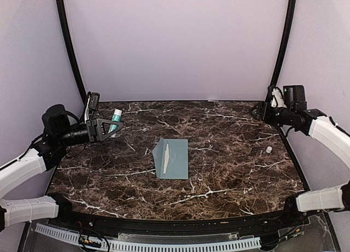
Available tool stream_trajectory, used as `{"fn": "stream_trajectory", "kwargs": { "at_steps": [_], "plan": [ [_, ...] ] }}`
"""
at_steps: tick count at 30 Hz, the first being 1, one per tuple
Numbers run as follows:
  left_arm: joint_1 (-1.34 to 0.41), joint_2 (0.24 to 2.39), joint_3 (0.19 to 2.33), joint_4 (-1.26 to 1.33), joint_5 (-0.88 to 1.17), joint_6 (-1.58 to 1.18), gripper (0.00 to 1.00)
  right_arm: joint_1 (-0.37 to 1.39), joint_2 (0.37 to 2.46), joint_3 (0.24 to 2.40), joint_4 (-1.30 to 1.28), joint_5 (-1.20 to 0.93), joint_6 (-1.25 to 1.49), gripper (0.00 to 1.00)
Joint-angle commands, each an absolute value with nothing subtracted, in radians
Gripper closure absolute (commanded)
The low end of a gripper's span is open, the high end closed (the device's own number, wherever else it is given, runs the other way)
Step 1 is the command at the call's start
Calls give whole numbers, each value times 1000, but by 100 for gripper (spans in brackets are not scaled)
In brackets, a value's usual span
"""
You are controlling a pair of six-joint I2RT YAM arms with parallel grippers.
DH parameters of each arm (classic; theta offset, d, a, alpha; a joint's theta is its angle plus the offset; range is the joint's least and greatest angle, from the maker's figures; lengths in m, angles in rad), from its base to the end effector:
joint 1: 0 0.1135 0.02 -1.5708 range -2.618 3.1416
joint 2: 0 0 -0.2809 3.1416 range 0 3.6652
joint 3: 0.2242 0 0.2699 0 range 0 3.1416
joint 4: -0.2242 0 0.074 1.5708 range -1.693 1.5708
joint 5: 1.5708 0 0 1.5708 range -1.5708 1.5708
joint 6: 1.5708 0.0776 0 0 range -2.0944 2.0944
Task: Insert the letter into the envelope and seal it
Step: Place the solid glue cap at the center of the board, then unscrew the solid glue.
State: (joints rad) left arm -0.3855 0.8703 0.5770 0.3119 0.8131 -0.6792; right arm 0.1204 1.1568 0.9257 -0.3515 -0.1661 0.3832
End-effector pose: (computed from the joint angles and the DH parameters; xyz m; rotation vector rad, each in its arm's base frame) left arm 0.1970 -0.1408 0.3120 0.4629 1.6956 -1.4294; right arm 0.2989 0.0491 0.2860 0.1887 2.1736 0.4682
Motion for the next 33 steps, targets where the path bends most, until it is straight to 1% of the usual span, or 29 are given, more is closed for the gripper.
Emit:
{"fn": "stream_trajectory", "kwargs": {
  "at_steps": [1,7,11,14,19,23,25,29,33],
  "plan": [
    [-441,855,616,430,810,-679,100,321,1085,945,-218,-430,517,29],
    [-627,959,724,453,692,-642,100,627,1083,958,116,-506,705,28],
    [-732,1038,794,549,634,-656,100,794,1161,1038,273,-517,725,27],
    [-792,1080,842,641,609,-668,100,886,1227,1110,329,-517,715,28],
    [-846,1137,908,677,586,-666,100,957,1326,1205,377,-548,704,31],
    [-875,1153,908,706,551,-662,99,980,1386,1252,379,-563,699,34],
    [-886,1163,911,711,549,-665,99,989,1409,1276,375,-569,702,38],
    [-907,1186,918,731,561,-675,99,1000,1435,1303,381,-572,700,42],
    [-922,1208,924,744,562,-686,99,1008,1446,1324,374,-583,697,48]
  ]
}}
